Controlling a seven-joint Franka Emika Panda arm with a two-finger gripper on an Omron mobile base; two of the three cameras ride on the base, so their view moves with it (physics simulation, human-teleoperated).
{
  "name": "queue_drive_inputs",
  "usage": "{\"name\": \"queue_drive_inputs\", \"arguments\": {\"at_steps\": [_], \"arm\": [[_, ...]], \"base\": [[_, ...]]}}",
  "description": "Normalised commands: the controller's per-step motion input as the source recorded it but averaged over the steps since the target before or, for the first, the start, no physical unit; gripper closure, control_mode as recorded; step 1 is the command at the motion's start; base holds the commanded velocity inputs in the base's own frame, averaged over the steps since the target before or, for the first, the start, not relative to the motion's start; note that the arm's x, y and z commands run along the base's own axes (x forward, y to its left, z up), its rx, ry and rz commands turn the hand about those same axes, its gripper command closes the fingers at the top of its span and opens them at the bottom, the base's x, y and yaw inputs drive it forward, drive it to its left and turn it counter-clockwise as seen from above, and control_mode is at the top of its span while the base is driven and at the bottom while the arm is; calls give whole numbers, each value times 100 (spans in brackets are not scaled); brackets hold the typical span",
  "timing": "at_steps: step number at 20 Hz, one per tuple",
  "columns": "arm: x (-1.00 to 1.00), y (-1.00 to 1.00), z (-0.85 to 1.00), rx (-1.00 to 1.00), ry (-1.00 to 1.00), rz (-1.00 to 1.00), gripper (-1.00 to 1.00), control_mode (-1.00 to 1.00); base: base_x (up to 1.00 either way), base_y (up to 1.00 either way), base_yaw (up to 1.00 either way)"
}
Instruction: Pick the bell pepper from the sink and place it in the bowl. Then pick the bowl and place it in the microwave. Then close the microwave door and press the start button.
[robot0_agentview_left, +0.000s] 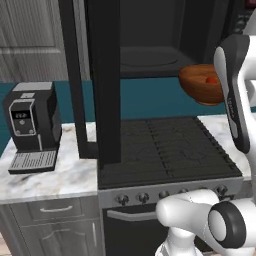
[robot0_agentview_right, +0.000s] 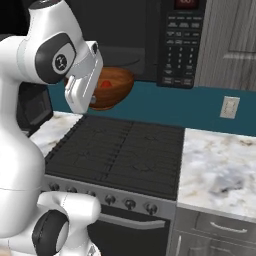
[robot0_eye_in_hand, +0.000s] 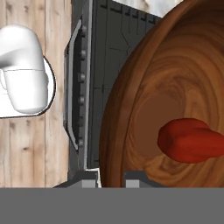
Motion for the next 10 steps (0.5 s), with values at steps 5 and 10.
{"name": "queue_drive_inputs", "arguments": {"at_steps": [5,10], "arm": [[0,0,0,0,0,0,100,100],[0,0,0,0,0,0,100,100]], "base": [[13,-4,13],[0,-1,6]]}}
